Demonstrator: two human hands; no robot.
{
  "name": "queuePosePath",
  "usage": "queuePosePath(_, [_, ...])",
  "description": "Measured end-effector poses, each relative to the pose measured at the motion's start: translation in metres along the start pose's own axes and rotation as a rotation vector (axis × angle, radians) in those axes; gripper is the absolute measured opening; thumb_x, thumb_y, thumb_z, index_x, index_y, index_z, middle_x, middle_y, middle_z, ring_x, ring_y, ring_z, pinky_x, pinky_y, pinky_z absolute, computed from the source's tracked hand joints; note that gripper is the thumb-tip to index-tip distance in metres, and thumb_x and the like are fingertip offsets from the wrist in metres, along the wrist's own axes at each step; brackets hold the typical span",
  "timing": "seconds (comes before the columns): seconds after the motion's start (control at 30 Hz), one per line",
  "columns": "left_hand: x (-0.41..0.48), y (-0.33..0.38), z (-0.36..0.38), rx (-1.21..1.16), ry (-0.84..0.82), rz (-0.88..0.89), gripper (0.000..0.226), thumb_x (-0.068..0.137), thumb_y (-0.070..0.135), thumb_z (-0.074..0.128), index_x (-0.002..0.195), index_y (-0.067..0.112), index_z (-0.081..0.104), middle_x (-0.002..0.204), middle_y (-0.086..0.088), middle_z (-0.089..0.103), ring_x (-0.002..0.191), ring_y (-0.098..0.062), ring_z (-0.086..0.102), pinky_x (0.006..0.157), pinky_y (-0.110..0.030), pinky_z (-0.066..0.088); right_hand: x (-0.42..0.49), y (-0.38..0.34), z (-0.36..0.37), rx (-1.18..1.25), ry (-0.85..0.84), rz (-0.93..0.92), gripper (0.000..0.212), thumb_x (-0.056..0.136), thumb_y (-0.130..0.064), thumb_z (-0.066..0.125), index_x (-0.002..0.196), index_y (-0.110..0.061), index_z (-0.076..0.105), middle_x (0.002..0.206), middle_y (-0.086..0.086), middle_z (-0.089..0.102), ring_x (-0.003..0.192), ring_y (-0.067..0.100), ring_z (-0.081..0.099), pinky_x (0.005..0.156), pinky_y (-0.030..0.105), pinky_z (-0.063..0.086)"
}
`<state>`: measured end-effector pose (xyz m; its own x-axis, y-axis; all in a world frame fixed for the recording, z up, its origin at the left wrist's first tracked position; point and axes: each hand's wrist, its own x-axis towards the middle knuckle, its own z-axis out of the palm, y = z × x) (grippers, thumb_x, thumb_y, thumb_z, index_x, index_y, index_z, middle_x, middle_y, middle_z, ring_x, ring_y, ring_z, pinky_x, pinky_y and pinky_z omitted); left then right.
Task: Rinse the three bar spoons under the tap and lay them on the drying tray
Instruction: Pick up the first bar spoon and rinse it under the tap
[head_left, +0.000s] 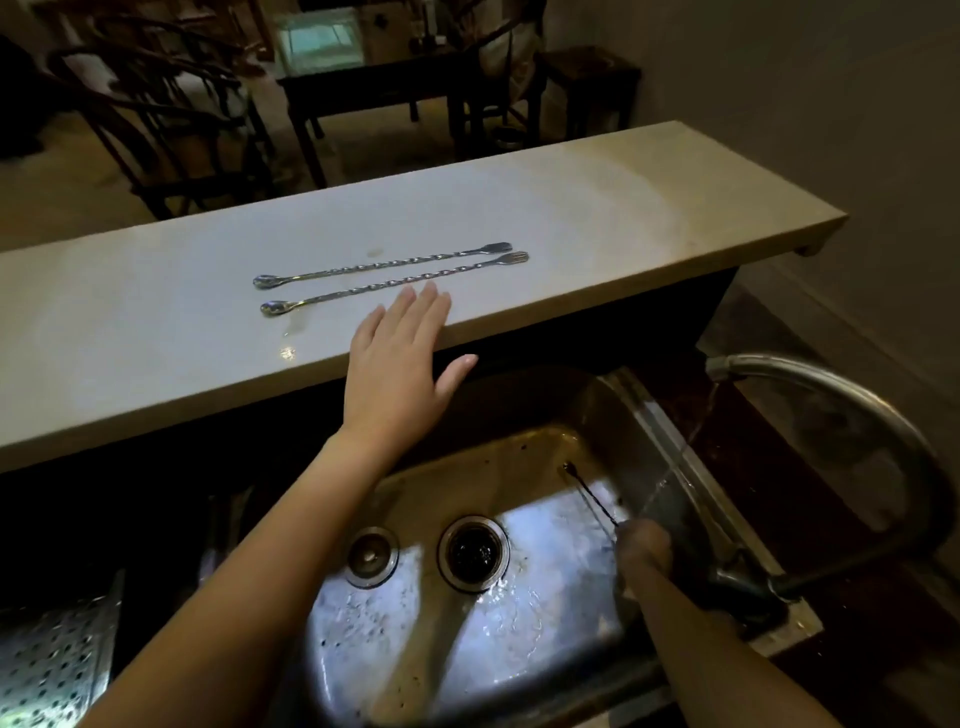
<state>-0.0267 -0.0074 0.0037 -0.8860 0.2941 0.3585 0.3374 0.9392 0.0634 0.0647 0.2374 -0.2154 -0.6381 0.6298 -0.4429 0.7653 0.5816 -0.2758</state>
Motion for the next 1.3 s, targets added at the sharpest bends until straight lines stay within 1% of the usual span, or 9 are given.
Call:
queuePosePath(0.23, [-0.001,0.0,0.004,0.007,0.05,0.002,0.066,0.089,0.056,0.04,0.144,0.019,0.035,0.152,-0.001,0.036,0.143,-0.018,0.027,0.115,-0.037,0.018,0.017,-0.005,0.029,-0.063,-0.005,-0.039,0.026,0.092,-0.006,0.047,0.111,-0.001,0.064,0.114,0.019,0.067,0.109,0.032,0.063,0.088,0.04,0.054])
queuePosePath(0.43, [-0.005,-0.005,-0.003,0.035,0.06,-0.01,0.067,0.089,0.058,0.04,0.145,0.021,0.033,0.153,0.001,0.033,0.144,-0.016,0.024,0.116,-0.035,0.015,0.023,-0.011,0.048,-0.179,-0.035,-0.124,0.031,0.091,-0.003,0.045,0.117,-0.009,0.06,0.12,0.012,0.064,0.113,0.025,0.061,0.086,0.032,0.054])
queuePosePath(0.57, [-0.007,-0.001,-0.012,0.023,0.066,0.0,0.069,0.088,0.059,0.04,0.145,0.021,0.033,0.153,0.001,0.032,0.144,-0.016,0.024,0.116,-0.035,0.014,0.018,-0.003,0.045,-0.188,-0.092,-0.139,0.031,0.095,-0.008,0.036,0.122,-0.003,0.051,0.125,0.015,0.058,0.117,0.027,0.056,0.077,0.02,0.049])
queuePosePath(0.67, [-0.005,0.001,-0.004,0.011,0.035,0.009,0.071,0.087,0.06,0.04,0.145,0.021,0.031,0.154,0.001,0.03,0.144,-0.016,0.022,0.116,-0.035,0.012,0.023,0.001,0.045,-0.214,-0.066,-0.182,0.029,0.095,-0.015,0.041,0.123,-0.009,0.046,0.131,0.008,0.055,0.123,0.02,0.053,0.095,0.023,0.045])
queuePosePath(0.77, [-0.002,-0.002,0.003,0.014,-0.01,0.001,0.073,0.087,0.061,0.039,0.147,0.021,0.027,0.156,0.002,0.025,0.146,-0.016,0.017,0.117,-0.035,0.009,0.021,-0.018,0.038,-0.276,-0.215,-0.225,0.037,0.092,-0.019,0.049,0.126,-0.006,0.043,0.137,0.012,0.05,0.128,0.024,0.047,0.102,0.026,0.04])
queuePosePath(0.87, [-0.003,-0.002,-0.005,0.002,-0.06,0.018,0.075,0.087,0.061,0.038,0.149,0.021,0.02,0.158,0.002,0.018,0.147,-0.015,0.01,0.118,-0.036,0.006,0.007,-0.043,0.003,-0.273,-0.44,-0.314,0.047,0.092,-0.024,0.053,0.132,-0.001,0.042,0.136,0.016,0.051,0.123,0.027,0.052,0.096,0.027,0.044])
queuePosePath(0.97, [0.0,-0.002,-0.014,-0.05,-0.119,0.038,0.076,0.089,0.06,0.038,0.15,0.022,0.015,0.159,0.002,0.011,0.147,-0.014,0.004,0.12,-0.036,0.003,-0.01,-0.072,-0.05,-0.25,-0.528,-0.462,0.047,0.096,-0.029,0.049,0.134,-0.002,0.044,0.135,0.016,0.052,0.115,0.024,0.055,0.087,0.027,0.047])
queuePosePath(1.13, [0.006,-0.013,-0.026,-0.13,-0.252,0.047,0.073,0.091,0.058,0.036,0.15,0.022,0.013,0.16,0.002,0.006,0.147,-0.013,0.0,0.119,-0.038,0.0,-0.049,-0.118,-0.141,-0.227,-0.306,-0.662,0.038,0.095,-0.032,0.049,0.122,-0.006,0.055,0.123,0.015,0.06,0.112,0.027,0.057,0.086,0.03,0.044])
queuePosePath(1.3, [0.002,-0.026,-0.027,-0.106,-0.254,0.062,0.073,0.091,0.056,0.039,0.15,0.023,0.011,0.16,0.002,0.005,0.147,-0.014,0.0,0.118,-0.036,-0.001,-0.104,-0.163,-0.208,-0.167,-0.007,-0.861,0.033,0.093,-0.033,0.05,0.114,-0.01,0.062,0.109,0.01,0.065,0.098,0.026,0.061,0.086,0.04,0.052])
